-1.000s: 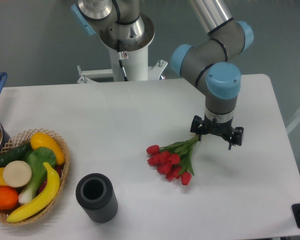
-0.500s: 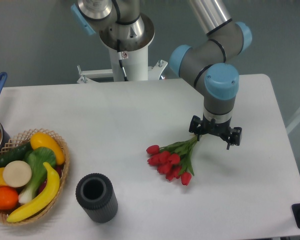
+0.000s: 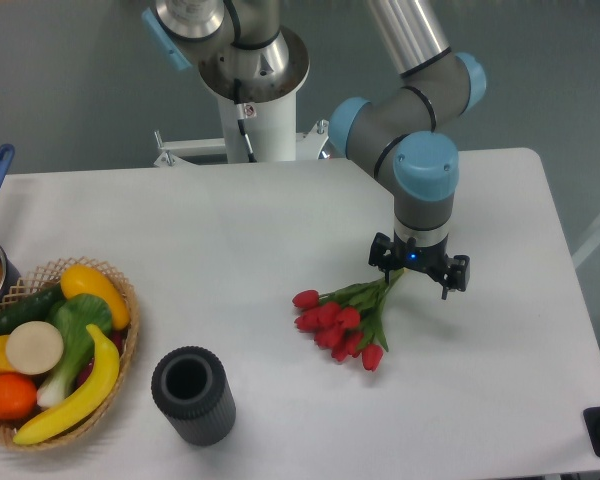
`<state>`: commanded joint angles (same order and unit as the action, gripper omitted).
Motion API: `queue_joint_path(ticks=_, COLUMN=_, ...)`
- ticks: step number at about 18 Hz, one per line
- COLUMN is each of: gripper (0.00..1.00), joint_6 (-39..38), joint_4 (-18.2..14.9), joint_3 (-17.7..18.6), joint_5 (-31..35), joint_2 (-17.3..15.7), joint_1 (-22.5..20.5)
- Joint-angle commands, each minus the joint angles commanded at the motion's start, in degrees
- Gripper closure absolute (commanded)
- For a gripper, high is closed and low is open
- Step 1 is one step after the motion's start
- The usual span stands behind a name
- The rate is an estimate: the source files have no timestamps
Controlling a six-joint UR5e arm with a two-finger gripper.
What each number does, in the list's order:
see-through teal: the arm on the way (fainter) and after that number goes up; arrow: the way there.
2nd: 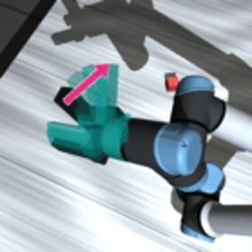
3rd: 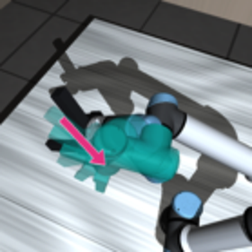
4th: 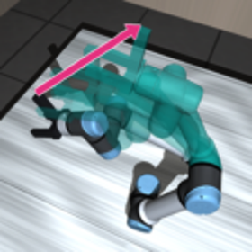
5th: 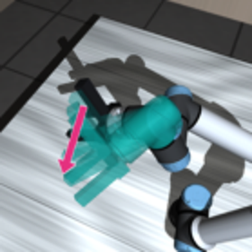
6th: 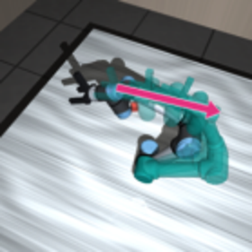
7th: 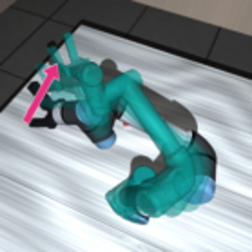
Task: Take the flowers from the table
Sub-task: 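Lower the open gripper toward the green stems of the red tulips, then close the gripper around the tulip stems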
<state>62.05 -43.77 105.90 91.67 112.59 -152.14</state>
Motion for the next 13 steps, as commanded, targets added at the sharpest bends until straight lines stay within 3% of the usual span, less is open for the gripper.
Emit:
queue_joint_path(ticks=5, gripper=0.0, joint_6=-0.17, joint_4=0.0, joint_3=1.5, joint_5=-0.09, joint_2=0.53, joint_1=3.25)
queue_joint_path(ticks=13, gripper=0.0, joint_6=-0.35, joint_4=0.0, joint_3=1.59, joint_5=-0.09, joint_2=0.88, joint_1=4.57)
